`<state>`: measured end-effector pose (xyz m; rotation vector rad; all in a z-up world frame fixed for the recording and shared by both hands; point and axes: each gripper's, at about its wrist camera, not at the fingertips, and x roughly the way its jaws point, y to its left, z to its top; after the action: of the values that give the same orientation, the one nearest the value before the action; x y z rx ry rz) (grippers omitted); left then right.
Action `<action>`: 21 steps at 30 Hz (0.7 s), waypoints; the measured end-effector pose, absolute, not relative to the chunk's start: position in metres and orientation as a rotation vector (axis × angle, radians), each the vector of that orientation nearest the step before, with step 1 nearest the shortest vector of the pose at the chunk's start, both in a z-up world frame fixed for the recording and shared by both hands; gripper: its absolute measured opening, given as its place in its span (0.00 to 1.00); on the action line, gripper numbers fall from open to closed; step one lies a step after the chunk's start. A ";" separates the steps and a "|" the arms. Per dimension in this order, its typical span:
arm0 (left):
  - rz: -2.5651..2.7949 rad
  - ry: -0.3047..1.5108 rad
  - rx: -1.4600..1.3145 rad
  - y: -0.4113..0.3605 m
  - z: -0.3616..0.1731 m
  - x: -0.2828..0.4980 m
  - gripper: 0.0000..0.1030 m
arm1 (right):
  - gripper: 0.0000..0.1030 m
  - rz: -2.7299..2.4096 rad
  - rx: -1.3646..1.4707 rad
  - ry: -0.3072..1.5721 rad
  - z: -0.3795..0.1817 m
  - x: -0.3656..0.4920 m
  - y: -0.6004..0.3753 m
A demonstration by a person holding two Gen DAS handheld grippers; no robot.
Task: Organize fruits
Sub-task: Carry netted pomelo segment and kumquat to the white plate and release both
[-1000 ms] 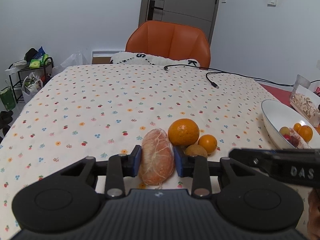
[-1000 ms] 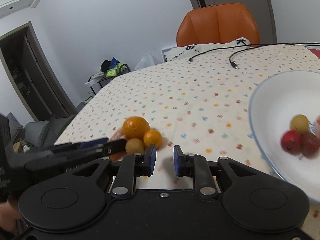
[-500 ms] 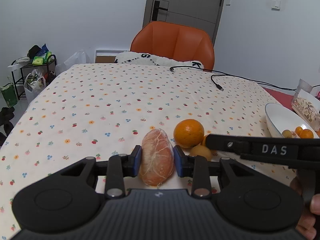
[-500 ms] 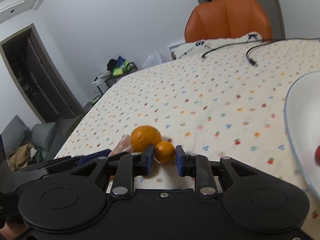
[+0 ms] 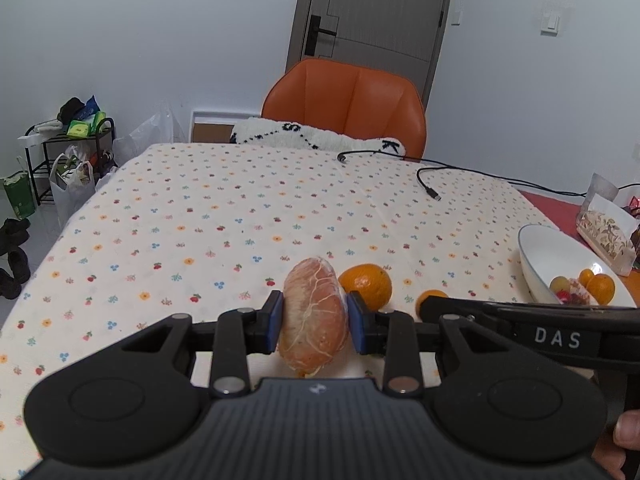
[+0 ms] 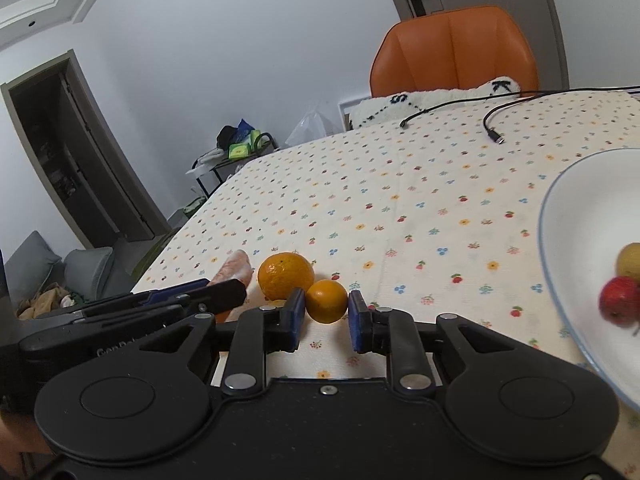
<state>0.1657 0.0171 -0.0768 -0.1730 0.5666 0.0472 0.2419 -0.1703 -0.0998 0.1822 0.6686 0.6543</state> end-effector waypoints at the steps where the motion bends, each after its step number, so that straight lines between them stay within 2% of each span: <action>1: 0.046 0.562 -0.173 0.017 -0.075 0.165 0.31 | 0.21 0.652 0.186 0.666 -0.099 0.241 -0.172; 21: -0.033 0.486 -0.149 -0.024 -0.043 0.149 0.31 | 0.21 0.565 0.217 0.571 -0.081 0.216 -0.231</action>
<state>0.1490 -0.0241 -0.0435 -0.1488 0.4864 -0.0327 0.2156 -0.2308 -0.0806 0.2167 0.5709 0.5649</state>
